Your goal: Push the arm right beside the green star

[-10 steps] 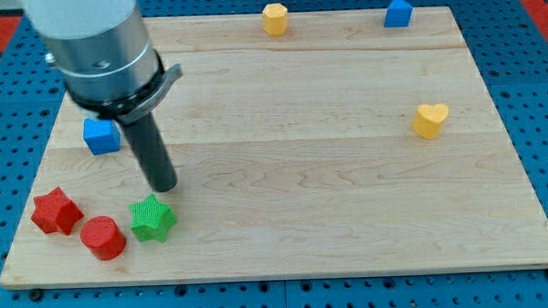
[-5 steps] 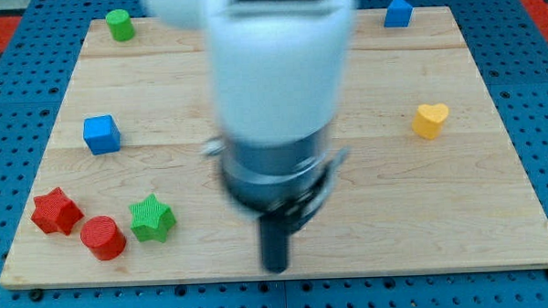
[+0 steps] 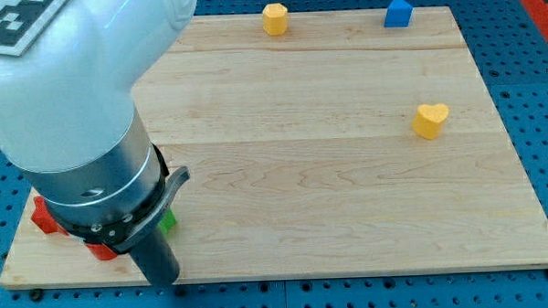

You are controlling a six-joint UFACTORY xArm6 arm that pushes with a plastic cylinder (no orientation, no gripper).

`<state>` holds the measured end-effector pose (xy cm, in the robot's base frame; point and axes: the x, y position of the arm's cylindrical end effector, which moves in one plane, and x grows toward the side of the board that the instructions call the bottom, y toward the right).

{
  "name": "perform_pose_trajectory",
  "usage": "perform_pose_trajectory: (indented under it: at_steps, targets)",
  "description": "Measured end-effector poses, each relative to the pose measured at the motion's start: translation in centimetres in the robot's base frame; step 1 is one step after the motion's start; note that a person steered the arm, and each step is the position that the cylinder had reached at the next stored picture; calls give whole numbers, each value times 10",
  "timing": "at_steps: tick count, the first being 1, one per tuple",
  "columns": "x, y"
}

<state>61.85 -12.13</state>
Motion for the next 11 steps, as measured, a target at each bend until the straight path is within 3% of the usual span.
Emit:
perform_pose_trajectory:
  at_steps: [2,4,8,11]
  targets:
    - [-8,13]
    - [-28,-24]
    - [-26,-27]
    - [-26,15]
